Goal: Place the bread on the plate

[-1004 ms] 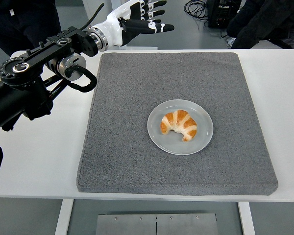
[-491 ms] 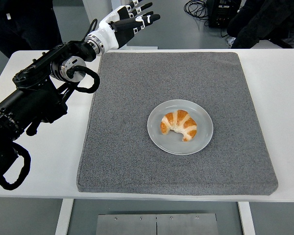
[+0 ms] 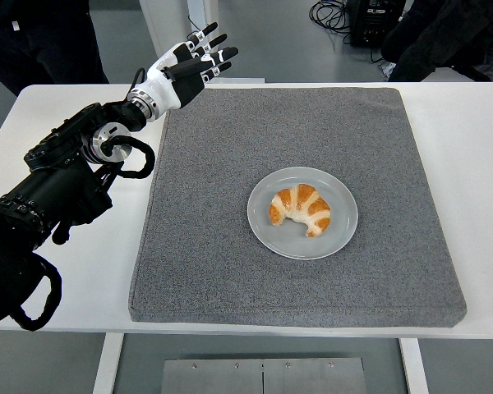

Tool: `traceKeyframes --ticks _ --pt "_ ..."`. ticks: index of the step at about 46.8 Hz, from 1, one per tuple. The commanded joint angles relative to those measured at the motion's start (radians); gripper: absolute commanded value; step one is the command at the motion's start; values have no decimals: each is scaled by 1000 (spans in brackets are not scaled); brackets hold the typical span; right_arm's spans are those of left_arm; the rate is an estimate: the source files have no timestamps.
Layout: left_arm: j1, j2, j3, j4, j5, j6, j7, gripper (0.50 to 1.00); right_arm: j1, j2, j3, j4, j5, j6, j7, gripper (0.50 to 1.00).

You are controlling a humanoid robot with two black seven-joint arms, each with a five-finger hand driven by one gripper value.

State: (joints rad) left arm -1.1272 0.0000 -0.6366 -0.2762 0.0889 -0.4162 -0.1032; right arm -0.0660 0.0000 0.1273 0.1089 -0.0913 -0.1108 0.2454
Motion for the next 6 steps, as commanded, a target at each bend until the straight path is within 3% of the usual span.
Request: traceKeyframes --ticks 1,6 --pt "-2 0 2 5 0 2 -7 996 0 0 0 0 -1 -3 0 1000" --pt "-2 0 6 6 0 2 -12 998 0 0 0 -11 -1 -3 0 1000"
